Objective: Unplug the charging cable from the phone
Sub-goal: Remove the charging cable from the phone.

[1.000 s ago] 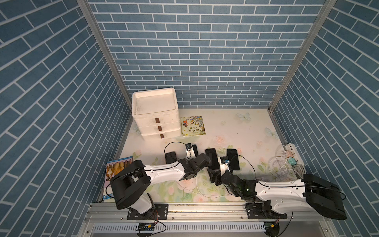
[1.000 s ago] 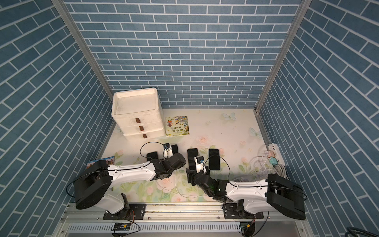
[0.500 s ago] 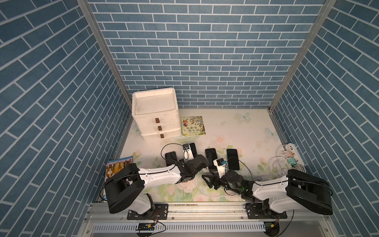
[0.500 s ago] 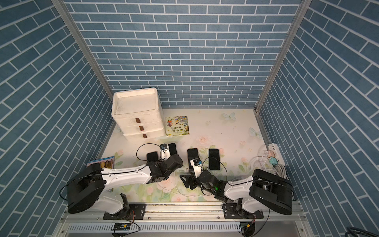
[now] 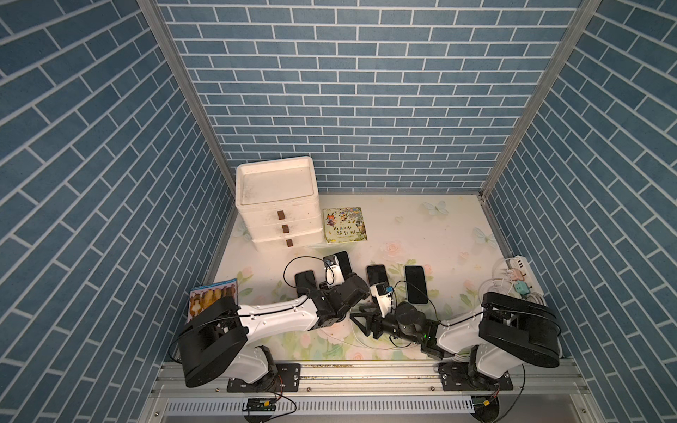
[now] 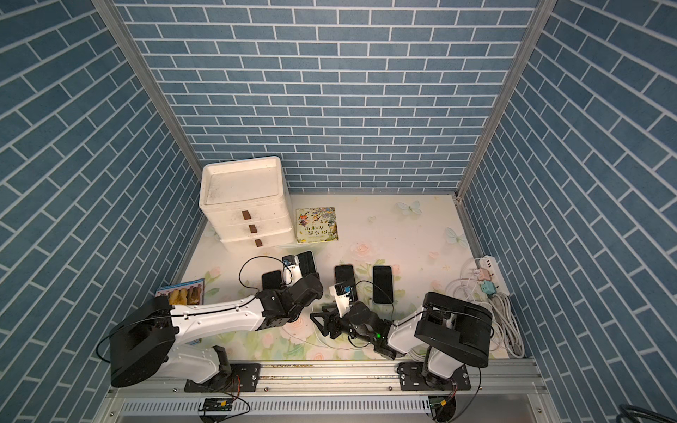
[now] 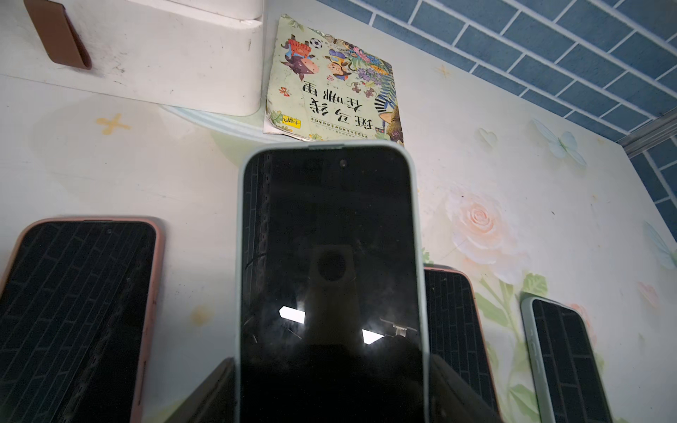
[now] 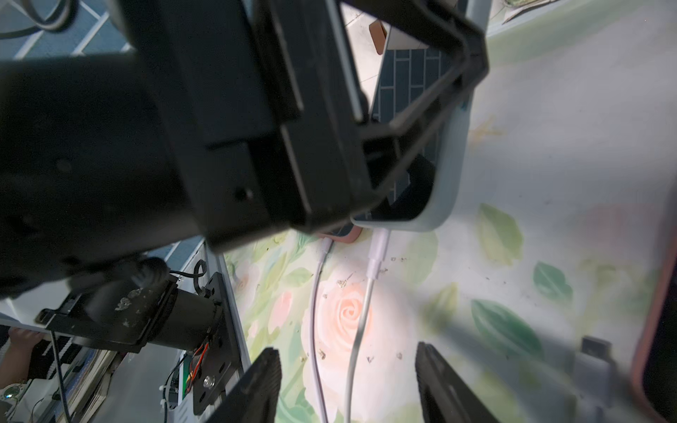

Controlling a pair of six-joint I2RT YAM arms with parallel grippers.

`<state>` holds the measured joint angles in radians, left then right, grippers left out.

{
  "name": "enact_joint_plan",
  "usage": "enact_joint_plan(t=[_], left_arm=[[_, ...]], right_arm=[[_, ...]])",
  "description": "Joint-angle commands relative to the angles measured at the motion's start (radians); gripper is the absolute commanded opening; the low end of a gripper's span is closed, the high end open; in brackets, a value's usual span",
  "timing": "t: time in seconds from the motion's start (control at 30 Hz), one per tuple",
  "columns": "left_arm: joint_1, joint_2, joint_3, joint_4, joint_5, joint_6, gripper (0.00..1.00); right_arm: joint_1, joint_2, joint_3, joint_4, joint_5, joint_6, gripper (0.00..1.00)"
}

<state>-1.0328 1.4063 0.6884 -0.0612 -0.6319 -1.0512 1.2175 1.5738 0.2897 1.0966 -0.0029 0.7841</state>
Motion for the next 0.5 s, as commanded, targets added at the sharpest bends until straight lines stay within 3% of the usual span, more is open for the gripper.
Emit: enact_joint_plan(t=[0.0, 0.2, 0.47], left_arm=[[-0.007, -0.013, 0.012, 0.027, -0.037, 0.003, 0.00], [-0.010, -0.012, 0.028, 0.021, -0.040, 0.013, 0.00], [-0.013, -0.010, 0.043, 0.016, -0.038, 0.017, 0.00]], right_arm=[[0.001, -0.014, 0.033, -0.066, 0.023, 0.003, 0.57], [-0.016, 0.018, 0.064, -0.115, 0.001, 0.006, 0.46], [-0.022, 0.030, 0.094, -0.147, -0.016, 0.007, 0.41]])
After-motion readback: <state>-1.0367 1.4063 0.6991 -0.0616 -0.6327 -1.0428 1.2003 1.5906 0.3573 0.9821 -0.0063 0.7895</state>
